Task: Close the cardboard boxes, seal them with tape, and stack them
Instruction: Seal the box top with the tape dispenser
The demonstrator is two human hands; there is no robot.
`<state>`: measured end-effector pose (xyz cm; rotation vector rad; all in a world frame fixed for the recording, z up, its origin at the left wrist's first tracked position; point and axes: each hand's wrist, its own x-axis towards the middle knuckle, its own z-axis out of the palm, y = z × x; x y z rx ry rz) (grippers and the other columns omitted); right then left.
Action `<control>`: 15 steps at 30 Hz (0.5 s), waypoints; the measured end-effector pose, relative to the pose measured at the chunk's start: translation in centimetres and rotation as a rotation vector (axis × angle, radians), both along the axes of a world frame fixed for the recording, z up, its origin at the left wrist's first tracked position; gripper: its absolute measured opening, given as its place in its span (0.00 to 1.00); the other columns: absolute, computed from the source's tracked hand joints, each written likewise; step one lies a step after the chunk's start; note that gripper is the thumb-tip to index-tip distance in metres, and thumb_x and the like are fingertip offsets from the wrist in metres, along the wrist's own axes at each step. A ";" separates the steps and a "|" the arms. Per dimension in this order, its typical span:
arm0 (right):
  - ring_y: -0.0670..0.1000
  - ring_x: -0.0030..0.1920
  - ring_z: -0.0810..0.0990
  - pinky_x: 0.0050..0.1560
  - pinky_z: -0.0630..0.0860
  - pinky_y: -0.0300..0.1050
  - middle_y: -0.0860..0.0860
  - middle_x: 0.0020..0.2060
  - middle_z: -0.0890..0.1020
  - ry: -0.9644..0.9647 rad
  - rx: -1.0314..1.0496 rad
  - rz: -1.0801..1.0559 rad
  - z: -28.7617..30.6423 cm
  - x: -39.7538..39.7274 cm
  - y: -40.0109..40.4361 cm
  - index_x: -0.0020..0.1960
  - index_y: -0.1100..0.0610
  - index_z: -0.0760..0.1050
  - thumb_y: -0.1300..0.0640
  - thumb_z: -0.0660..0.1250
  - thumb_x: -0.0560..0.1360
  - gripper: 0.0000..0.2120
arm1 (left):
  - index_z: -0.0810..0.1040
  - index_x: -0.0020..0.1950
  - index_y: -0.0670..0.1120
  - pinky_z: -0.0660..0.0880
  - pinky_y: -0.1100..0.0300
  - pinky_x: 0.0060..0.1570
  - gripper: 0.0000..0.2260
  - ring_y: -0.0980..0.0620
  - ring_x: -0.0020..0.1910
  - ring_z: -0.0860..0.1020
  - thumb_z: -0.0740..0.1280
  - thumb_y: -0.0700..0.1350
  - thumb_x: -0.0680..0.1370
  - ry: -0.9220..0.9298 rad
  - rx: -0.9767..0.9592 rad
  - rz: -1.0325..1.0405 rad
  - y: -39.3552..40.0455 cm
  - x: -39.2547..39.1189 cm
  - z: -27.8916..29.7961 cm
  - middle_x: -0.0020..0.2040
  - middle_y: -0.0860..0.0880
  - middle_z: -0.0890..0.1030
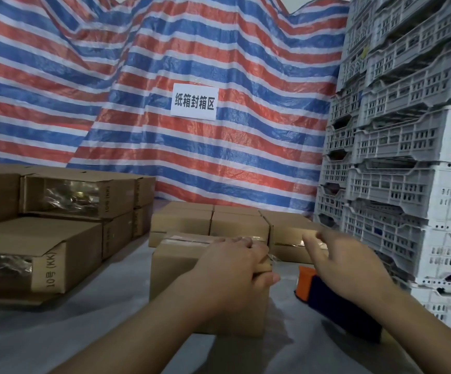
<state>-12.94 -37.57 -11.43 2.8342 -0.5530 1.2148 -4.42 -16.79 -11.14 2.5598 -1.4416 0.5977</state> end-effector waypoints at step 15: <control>0.50 0.71 0.71 0.71 0.67 0.51 0.46 0.73 0.70 0.014 1.293 0.714 -0.7 5.9 8.2 0.79 0.45 0.60 0.35 0.54 0.81 0.30 | 0.64 0.76 0.49 0.64 0.52 0.72 0.28 0.53 0.70 0.69 0.58 0.63 0.80 -0.039 -0.062 -0.019 0.2 0.1 -0.2 0.72 0.50 0.71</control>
